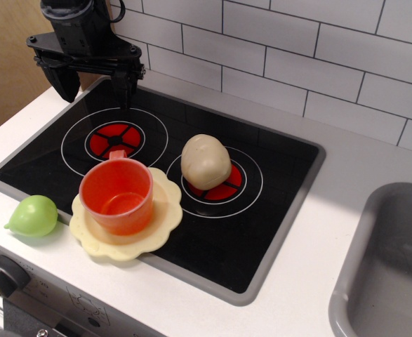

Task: Take cup off plate

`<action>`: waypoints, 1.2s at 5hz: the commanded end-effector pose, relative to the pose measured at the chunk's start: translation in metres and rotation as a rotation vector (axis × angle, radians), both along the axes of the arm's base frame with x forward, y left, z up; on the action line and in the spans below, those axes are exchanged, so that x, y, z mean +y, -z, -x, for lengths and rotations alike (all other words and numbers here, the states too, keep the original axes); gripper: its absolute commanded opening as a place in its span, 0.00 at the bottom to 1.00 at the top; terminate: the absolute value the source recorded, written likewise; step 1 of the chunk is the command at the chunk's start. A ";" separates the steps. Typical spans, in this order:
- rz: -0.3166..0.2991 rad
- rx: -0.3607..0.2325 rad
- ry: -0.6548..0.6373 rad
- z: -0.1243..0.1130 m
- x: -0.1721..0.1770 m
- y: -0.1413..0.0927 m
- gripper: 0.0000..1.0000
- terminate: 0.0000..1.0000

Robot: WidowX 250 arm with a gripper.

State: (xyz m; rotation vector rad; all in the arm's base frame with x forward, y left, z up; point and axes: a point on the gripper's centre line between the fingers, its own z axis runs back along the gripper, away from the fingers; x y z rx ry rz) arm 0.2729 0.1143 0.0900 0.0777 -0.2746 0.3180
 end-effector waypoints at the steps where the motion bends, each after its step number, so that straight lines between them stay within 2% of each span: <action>1: 0.000 0.000 0.000 0.000 0.000 0.000 1.00 0.00; 4: 0.088 0.050 -0.229 0.028 -0.038 -0.035 1.00 0.00; 5: 0.076 0.054 -0.263 0.033 -0.050 -0.028 1.00 0.00; 6: 0.106 0.049 -0.273 0.037 -0.056 -0.016 1.00 0.00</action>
